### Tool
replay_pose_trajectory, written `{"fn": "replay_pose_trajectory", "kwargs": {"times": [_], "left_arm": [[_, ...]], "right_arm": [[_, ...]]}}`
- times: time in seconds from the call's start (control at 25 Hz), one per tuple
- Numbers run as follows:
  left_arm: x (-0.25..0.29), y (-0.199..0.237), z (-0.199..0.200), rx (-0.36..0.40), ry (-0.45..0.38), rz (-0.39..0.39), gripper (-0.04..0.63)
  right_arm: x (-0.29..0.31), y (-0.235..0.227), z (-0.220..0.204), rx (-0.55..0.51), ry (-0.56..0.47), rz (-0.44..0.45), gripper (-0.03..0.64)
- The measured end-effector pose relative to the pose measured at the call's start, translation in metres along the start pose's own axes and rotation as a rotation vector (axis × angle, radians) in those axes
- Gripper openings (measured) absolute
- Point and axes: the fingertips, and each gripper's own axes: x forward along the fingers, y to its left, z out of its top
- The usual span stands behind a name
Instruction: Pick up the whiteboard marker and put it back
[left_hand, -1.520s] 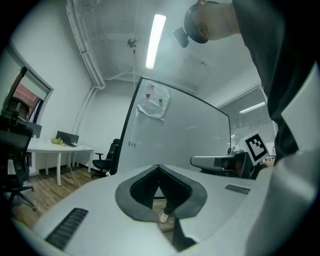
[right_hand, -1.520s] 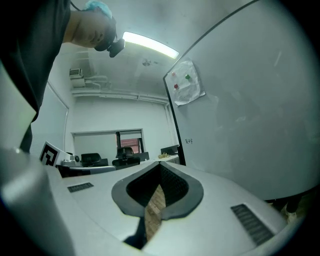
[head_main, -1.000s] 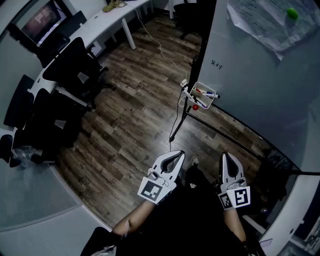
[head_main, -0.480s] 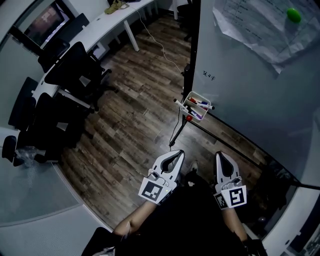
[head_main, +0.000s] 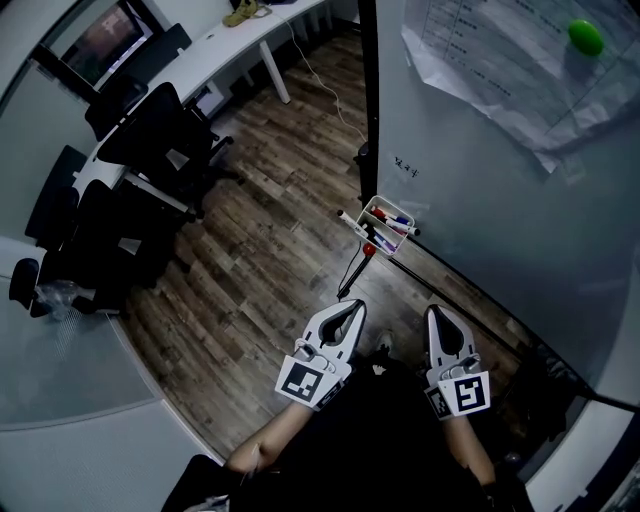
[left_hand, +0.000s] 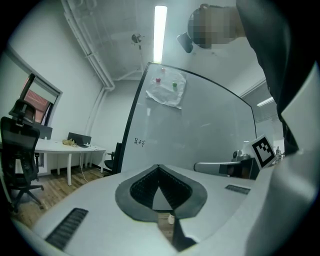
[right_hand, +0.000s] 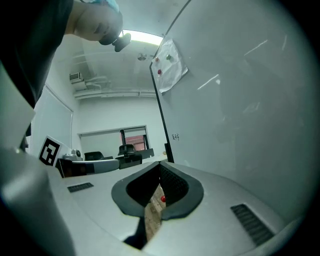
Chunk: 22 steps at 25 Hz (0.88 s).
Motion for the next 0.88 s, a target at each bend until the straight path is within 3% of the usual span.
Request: {"fn": "replay_pose_trajectory", "kwargs": {"times": [0.52,0.88], "left_arm": [[0.005,-0.004,0.003,0.010,0.008,0.055,0.008],[0.018,0.017,0.004,0.010,0.011,0.021,0.008]], "right_arm": [[0.014,-0.015,-0.013,-0.004,0.028,0.066,0.015],[0.048,-0.019,-0.018,0.008,0.046,0.035,0.015]]}}
